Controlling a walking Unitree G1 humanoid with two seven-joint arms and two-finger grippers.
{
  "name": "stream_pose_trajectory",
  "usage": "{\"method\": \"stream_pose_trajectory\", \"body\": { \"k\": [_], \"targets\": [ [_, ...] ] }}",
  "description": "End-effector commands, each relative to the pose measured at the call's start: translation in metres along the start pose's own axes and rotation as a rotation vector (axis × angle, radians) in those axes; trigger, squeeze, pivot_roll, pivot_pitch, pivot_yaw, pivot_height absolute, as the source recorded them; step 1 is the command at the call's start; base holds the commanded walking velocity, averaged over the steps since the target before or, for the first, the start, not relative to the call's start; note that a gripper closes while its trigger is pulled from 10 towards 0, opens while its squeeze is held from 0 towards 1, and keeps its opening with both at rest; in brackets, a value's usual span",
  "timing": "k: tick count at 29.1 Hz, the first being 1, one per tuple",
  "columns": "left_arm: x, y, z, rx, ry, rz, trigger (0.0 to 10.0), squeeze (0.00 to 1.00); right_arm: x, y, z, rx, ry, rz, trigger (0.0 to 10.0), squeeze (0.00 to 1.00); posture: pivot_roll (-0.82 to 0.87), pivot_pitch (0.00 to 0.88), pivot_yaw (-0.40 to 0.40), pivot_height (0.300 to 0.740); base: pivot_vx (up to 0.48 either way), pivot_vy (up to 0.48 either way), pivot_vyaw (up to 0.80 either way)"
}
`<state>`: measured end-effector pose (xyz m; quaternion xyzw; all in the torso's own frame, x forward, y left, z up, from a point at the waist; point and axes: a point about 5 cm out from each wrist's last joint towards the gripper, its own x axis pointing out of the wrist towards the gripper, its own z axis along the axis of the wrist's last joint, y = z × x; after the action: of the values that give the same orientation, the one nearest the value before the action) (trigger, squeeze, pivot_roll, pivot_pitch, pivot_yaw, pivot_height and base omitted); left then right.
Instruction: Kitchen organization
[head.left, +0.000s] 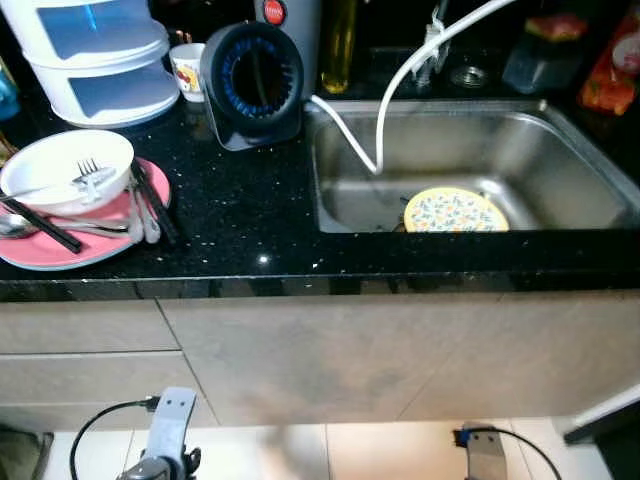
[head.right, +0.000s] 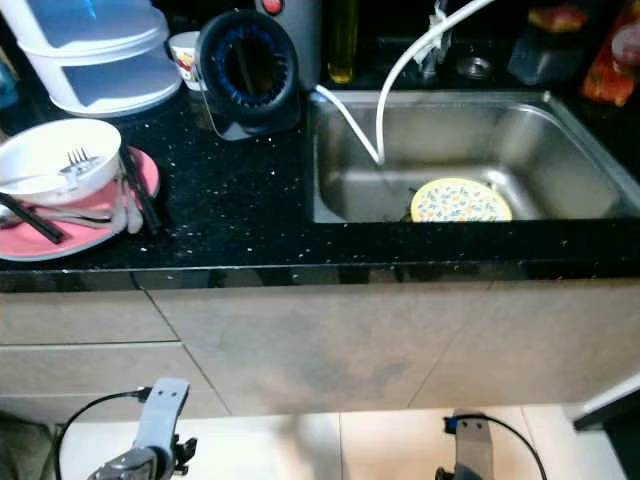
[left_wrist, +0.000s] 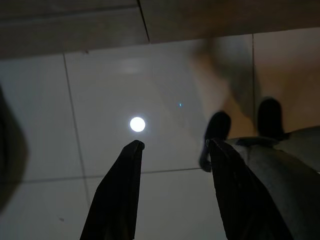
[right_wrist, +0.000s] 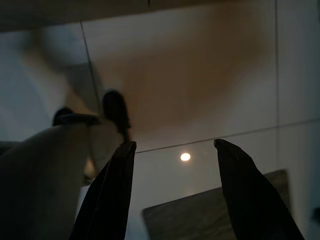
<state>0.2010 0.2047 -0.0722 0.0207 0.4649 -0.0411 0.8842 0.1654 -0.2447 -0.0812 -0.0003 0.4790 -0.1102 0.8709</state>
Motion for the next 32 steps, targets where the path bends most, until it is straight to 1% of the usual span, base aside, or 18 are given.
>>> {"method": "stream_pose_trajectory", "body": {
  "k": [1, 5, 8, 15, 19, 22, 23, 25, 28, 29, 31, 32],
  "targets": [
    [-0.0021, 0.0062, -0.0086, 0.000, 0.029, 0.027, 10.0, 0.00, -0.0006, -0.0025, -0.0032, 0.010, 0.011, -0.011, 10.0, 0.00, -0.02, 0.093, -0.001, 0.740, 0.000, 0.000, 0.79],
    [-0.0027, 0.0081, -0.0099, 0.006, 0.035, 0.032, 10.0, 0.00, -0.0004, -0.0024, -0.0014, 0.011, -0.001, -0.009, 10.0, 0.00, -0.01, 0.082, -0.002, 0.740, 0.000, 0.000, 0.77],
    [-0.0028, 0.0081, -0.0101, 0.007, 0.035, 0.031, 10.0, 0.00, -0.0002, -0.0031, -0.0001, 0.014, 0.002, -0.019, 10.0, 0.00, -0.01, 0.079, -0.002, 0.740, 0.000, 0.000, 0.00],
    [-0.0024, 0.0061, -0.0100, 0.013, 0.034, 0.023, 10.0, 0.00, 0.0005, 0.0014, 0.0028, -0.026, -0.002, 0.011, 10.0, 0.00, -0.01, 0.074, -0.010, 0.740, 0.000, 0.000, 0.00],
    [-0.0022, 0.0054, -0.0094, 0.000, 0.029, 0.018, 10.0, 0.00, 0.0006, 0.0010, 0.0029, -0.032, 0.006, 0.003, 10.0, 0.00, 0.00, 0.076, -0.020, 0.740, 0.000, 0.000, 0.00],
    [-0.0023, 0.0061, -0.0098, 0.006, 0.033, 0.023, 10.0, 0.00, 0.0007, 0.0021, 0.0036, -0.042, 0.002, 0.019, 10.0, 0.00, 0.00, 0.076, -0.020, 0.740, 0.000, -0.461, 0.00],
    [-0.0023, 0.0056, -0.0098, 0.003, 0.032, 0.018, 10.0, 0.00, 0.0007, 0.0028, 0.0029, -0.067, 0.010, 0.025, 10.0, 0.00, 0.00, 0.079, -0.019, 0.740, 0.000, -0.461, 0.78],
    [-0.0023, 0.0060, -0.0092, 0.004, 0.029, 0.022, 10.0, 0.00, 0.0008, 0.0036, 0.0028, -0.081, 0.011, 0.031, 10.0, 0.00, 0.01, 0.082, -0.017, 0.740, 0.000, -0.458, 0.78],
    [-0.0027, 0.0091, -0.0090, -0.008, 0.027, 0.048, 10.0, 0.00, 0.0007, 0.0032, 0.0034, -0.040, -0.001, 0.017, 10.0, 0.00, 0.01, 0.082, -0.017, 0.740, 0.000, -0.464, 0.77],
    [-0.0028, 0.0095, -0.0089, -0.013, 0.026, 0.051, 10.0, 0.00, 0.0007, 0.0027, 0.0030, -0.026, 0.001, 0.005, 10.0, 0.00, 0.00, 0.081, -0.019, 0.740, 0.000, 0.000, 0.00],
    [-0.0028, 0.0097, -0.0087, -0.015, 0.024, 0.052, 10.0, 0.00, 0.0007, 0.0024, 0.0027, -0.019, 0.004, -0.002, 10.0, 0.00, 0.00, 0.081, -0.019, 0.740, 0.000, 0.000, 0.00],
    [-0.0029, 0.0102, -0.0093, -0.013, 0.031, 0.058, 10.0, 0.00, 0.0007, 0.0024, 0.0018, -0.031, 0.013, -0.003, 10.0, 0.00, 0.00, 0.081, -0.019, 0.740, 0.000, 0.000, 0.00]
  ]
}}
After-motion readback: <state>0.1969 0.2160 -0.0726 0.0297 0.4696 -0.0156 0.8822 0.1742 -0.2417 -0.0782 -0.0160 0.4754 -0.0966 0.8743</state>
